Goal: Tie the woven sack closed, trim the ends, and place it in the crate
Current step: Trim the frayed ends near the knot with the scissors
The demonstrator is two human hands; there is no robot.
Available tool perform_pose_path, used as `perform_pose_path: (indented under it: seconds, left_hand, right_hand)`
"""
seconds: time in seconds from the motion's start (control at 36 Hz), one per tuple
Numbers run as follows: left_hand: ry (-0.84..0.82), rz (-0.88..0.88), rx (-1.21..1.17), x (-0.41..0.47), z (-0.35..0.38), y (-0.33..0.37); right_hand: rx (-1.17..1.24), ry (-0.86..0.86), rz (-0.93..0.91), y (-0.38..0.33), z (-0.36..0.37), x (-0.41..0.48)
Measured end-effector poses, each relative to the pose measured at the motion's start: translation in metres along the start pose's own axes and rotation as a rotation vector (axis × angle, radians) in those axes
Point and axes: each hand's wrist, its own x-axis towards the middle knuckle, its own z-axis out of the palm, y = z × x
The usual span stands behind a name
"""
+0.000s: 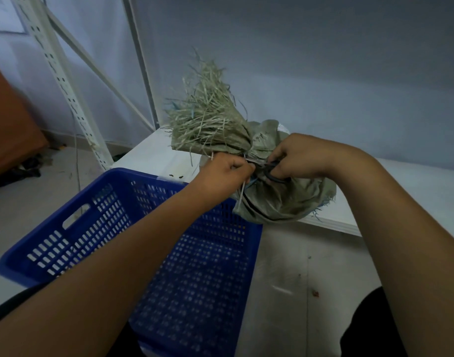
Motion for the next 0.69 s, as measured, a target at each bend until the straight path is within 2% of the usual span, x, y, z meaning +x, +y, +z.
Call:
perform_pose_path:
  seconds: [0.47, 0.69]
  left_hand:
    - [0.043, 0.131, 0.216, 0.000, 0.009, 0.010]
    - [0.091, 0.178, 0.306, 0.001, 0.000, 0.017]
  right_hand:
    - [0.416, -0.024, 0.046, 0.002, 0.005, -0.004]
    - [0.782, -0.039, 0.036, 0.002, 0.012, -0.003]
